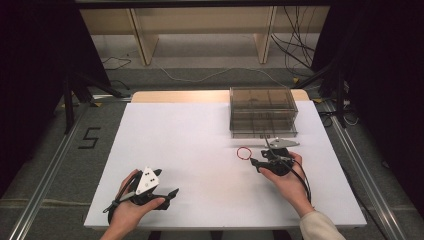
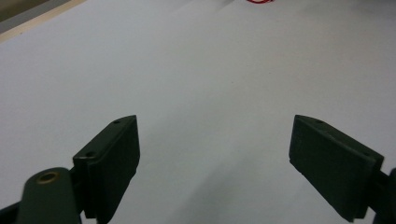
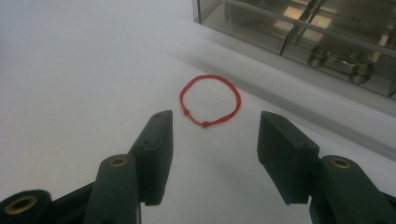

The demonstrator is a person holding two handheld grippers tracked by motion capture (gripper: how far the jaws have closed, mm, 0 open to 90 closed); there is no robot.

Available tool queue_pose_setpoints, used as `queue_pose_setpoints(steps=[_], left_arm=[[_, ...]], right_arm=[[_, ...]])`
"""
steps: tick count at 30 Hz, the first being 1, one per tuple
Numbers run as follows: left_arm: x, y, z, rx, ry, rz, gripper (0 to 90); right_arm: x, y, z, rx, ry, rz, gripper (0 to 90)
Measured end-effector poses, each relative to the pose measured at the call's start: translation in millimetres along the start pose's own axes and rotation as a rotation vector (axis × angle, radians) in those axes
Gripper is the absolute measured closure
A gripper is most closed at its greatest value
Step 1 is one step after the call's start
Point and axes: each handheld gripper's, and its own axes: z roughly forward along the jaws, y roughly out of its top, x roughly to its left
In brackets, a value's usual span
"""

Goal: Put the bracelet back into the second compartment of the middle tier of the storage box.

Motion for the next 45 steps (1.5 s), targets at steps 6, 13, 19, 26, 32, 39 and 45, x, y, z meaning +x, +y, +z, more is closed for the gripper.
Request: queue_pose_setpoints(steps=[6, 13, 19, 26, 32, 39, 45], left_arm=[[-0.7, -0.2, 0.5, 0.0, -0.002, 0.001, 16.2], [-0.1, -0.6, 1.7, 0.003, -0.002, 0.001, 16.2], [1.1, -1.3, 2.3, 0.002, 0.001, -0.005, 16.2], [2.7, -2.2, 2.1, 0.006, 0.005, -0.006, 16.2], [2.8, -2.3, 1.6, 0.007, 0.006, -0.001, 16.3], [2.6, -2.6, 2.5, 0.01, 0.006, 0.002, 16.3], [2.2, -2.3, 2.4, 0.006, 0.002, 0.003, 16.4]], right_arm=[[0.4, 8.7, 25.2, 0.048, -0.042, 0.033, 49.1], [-1.2, 11.5, 41.3, 0.085, -0.072, 0.078, 52.6], [-0.5, 11.5, 48.5, 0.106, -0.068, 0.093, 59.5], [1.8, 11.0, 48.4, 0.115, -0.086, 0.068, 65.4], [-0.5, 9.8, 45.7, 0.124, -0.077, 0.081, 78.9], [-3.9, 8.5, 44.7, 0.125, -0.053, 0.121, 87.6], [-5.4, 7.5, 44.3, 0.113, -0.047, 0.137, 88.6]])
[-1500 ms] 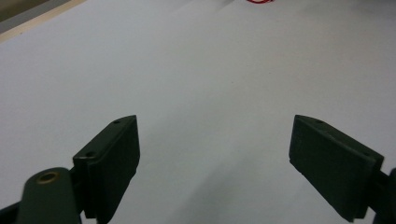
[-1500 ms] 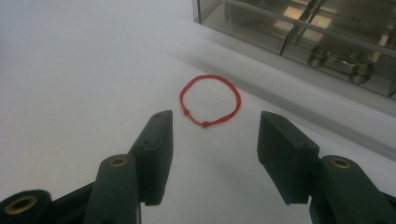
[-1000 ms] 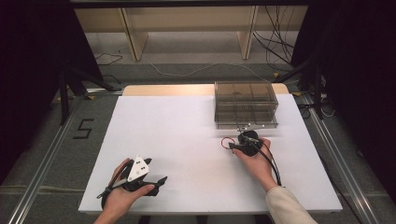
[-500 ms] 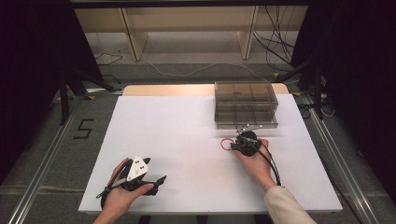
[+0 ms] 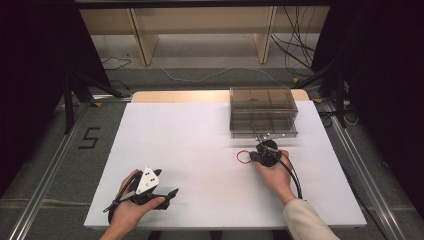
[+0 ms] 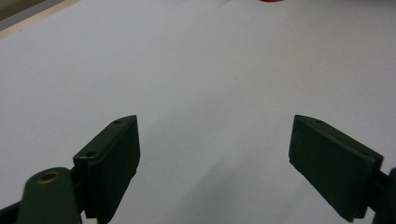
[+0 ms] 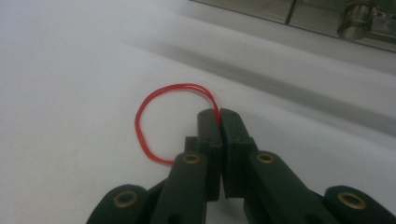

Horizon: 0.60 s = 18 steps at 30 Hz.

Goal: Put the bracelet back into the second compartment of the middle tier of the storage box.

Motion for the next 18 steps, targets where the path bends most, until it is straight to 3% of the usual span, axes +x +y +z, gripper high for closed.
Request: queue_pose_setpoints(steps=[18], left_arm=[[-0.1, -0.1, 0.2, -0.001, 0.003, 0.0, 16.4]], right_arm=[[3.1, 2.9, -16.2, -0.056, 0.004, -0.019, 88.8]])
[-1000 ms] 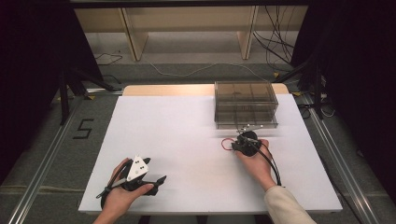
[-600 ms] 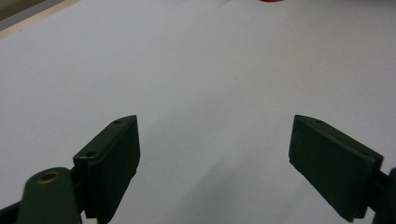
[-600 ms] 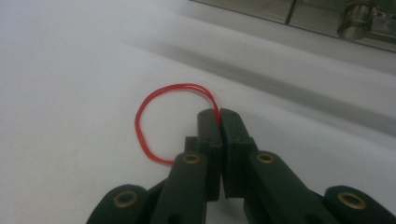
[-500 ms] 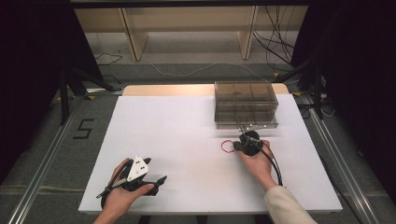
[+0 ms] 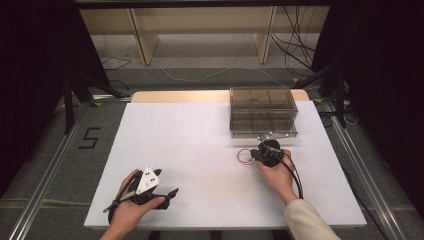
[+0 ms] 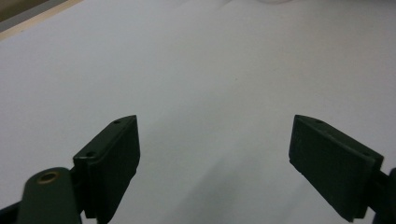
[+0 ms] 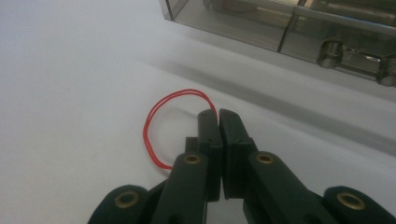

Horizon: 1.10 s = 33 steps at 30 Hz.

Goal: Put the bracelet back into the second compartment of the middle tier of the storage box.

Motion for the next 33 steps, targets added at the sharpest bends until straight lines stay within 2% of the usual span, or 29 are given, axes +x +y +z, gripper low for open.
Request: queue_pose_setpoints(steps=[15, 33], left_arm=[[0.5, 0.1, -0.8, -0.004, 0.006, 0.0, 16.3], [0.7, 0.1, -1.1, -0.01, 0.011, 0.001, 16.3]], right_arm=[[0.5, 4.0, -12.2, -0.041, -0.005, -0.01, 88.9], [-4.0, 9.4, -26.1, -0.087, -0.018, 0.0, 88.9]])
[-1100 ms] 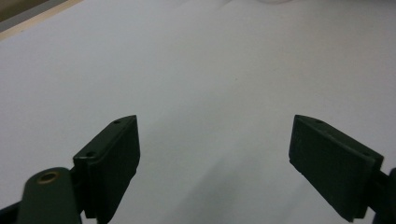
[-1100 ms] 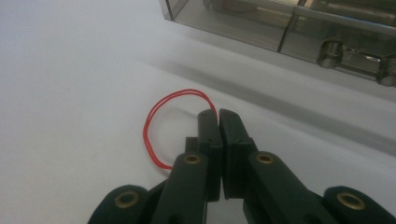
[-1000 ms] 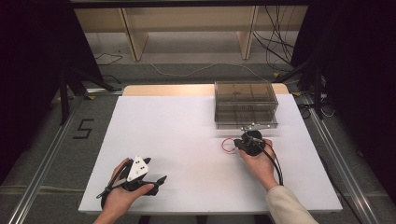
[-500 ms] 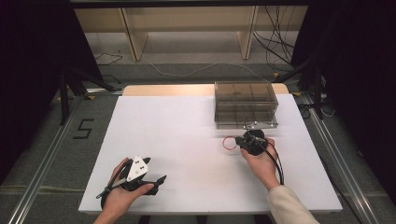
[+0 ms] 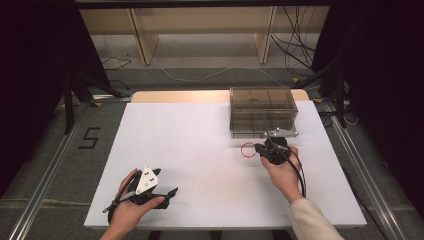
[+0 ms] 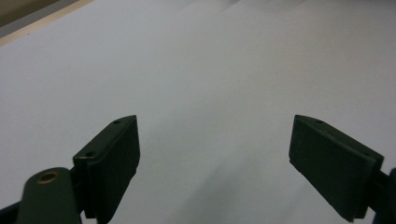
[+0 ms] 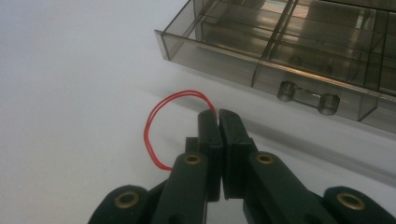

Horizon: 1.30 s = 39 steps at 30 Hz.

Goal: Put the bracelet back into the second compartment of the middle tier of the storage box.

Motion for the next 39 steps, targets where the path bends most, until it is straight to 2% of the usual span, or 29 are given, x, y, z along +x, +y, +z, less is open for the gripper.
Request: queue_pose_setpoints(steps=[39], left_arm=[[0.4, 0.0, -0.3, -0.006, 0.003, -0.003, 16.2]], right_arm=[[-12.6, 10.7, -16.2, -0.061, -0.031, 0.022, 88.9]])
